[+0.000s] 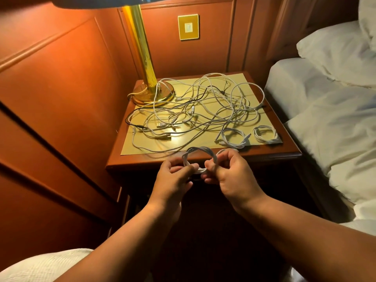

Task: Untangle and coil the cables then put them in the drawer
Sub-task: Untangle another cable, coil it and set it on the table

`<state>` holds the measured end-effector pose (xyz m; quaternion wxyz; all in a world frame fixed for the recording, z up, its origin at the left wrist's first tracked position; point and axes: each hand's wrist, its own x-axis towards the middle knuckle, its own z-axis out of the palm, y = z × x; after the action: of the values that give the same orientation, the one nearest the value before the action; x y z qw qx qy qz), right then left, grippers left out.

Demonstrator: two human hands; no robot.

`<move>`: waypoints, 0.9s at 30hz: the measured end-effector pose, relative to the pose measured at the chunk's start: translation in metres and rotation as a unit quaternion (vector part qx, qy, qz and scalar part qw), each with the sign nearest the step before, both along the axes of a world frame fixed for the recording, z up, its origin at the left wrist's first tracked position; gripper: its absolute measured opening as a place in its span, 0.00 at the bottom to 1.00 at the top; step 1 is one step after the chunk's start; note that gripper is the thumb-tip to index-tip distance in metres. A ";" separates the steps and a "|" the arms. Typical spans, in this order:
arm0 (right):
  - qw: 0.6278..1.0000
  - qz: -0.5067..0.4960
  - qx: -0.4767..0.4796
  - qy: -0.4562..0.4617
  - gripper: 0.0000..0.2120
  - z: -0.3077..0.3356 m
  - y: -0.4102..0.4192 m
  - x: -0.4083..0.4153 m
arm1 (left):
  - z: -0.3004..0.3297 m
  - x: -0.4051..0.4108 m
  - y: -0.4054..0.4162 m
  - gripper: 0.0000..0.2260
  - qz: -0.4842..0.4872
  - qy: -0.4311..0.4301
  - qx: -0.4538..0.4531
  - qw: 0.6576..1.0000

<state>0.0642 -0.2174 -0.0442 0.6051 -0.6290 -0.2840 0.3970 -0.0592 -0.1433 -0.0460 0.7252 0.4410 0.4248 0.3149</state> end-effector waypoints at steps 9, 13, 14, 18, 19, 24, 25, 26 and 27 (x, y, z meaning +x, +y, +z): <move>0.984 0.081 0.021 -0.156 0.04 -0.009 0.000 -0.004 | -0.002 0.001 -0.004 0.14 0.029 0.010 -0.037 0.999; 0.990 0.079 0.025 -0.112 0.04 -0.008 0.002 -0.006 | 0.003 -0.001 0.003 0.16 -0.006 0.036 0.002 0.999; 0.994 0.070 0.023 -0.084 0.04 -0.007 0.004 -0.005 | 0.005 -0.001 0.006 0.16 -0.022 0.039 0.016 0.999; 0.998 0.038 0.022 -0.043 0.05 -0.005 0.008 0.001 | 0.011 -0.006 0.016 0.20 -0.072 0.050 0.081 0.993; 0.998 0.033 0.025 -0.041 0.06 -0.004 0.008 0.003 | 0.012 -0.008 0.018 0.21 -0.081 0.050 0.089 0.991; 0.999 0.012 0.027 -0.022 0.07 0.000 0.008 0.009 | 0.019 -0.009 0.022 0.25 -0.085 -0.002 -0.004 0.996; 0.999 0.008 0.029 -0.017 0.06 0.000 0.008 0.010 | 0.019 -0.009 0.022 0.25 -0.083 -0.014 -0.036 0.996; 0.999 0.006 0.031 -0.011 0.05 0.000 0.009 0.010 | 0.018 -0.008 0.023 0.24 -0.084 -0.023 -0.064 0.994; 1.000 0.005 0.030 -0.001 0.05 0.001 0.009 0.010 | 0.017 -0.008 0.022 0.23 -0.090 -0.031 -0.085 0.992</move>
<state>0.0737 -0.2081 -0.0437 0.6216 -0.6095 -0.2997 0.3902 -0.0671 -0.1208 -0.0291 0.7983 0.4045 0.3855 0.2248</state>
